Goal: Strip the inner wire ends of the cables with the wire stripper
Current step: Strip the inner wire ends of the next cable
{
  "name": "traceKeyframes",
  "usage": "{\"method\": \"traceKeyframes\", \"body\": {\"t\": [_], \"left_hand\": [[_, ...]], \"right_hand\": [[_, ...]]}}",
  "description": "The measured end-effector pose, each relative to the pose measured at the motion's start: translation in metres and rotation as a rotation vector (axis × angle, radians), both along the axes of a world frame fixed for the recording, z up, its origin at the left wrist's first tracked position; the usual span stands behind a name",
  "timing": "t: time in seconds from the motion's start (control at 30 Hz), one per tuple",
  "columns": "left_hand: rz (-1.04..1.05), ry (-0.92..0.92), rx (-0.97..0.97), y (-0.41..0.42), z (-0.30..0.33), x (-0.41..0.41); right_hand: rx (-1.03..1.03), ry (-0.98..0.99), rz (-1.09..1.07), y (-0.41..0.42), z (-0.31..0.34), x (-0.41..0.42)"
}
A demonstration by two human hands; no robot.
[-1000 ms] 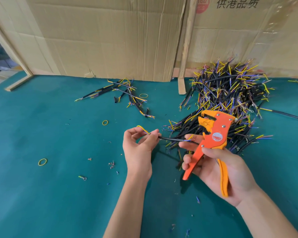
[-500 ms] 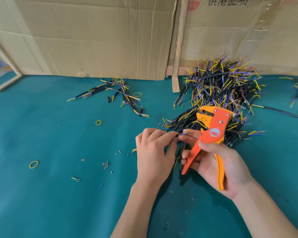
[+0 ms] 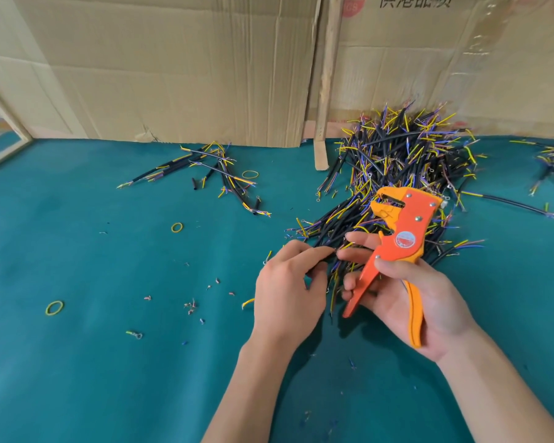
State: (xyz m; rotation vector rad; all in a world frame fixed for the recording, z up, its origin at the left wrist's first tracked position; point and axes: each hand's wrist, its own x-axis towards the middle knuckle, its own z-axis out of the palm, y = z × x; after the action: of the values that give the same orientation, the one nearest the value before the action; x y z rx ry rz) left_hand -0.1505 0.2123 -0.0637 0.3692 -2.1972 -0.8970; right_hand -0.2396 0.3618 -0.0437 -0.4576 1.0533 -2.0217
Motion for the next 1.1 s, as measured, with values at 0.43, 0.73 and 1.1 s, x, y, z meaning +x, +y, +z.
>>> {"method": "traceKeyframes", "body": {"t": [0.43,0.73,1.1], "left_hand": [[0.058,-0.002,0.114,0.002,0.007,0.001],[0.055,-0.041,0.335,-0.001,0.010,0.000],[-0.112,0.026,0.628,0.004,0.010,0.001]], "right_hand": [[0.092,0.128,-0.079,-0.004,-0.004,0.002],[0.172,0.177,-0.111,-0.009,-0.006,0.008],[0.249,0.216,-0.031,-0.015,0.005,0.028]]}}
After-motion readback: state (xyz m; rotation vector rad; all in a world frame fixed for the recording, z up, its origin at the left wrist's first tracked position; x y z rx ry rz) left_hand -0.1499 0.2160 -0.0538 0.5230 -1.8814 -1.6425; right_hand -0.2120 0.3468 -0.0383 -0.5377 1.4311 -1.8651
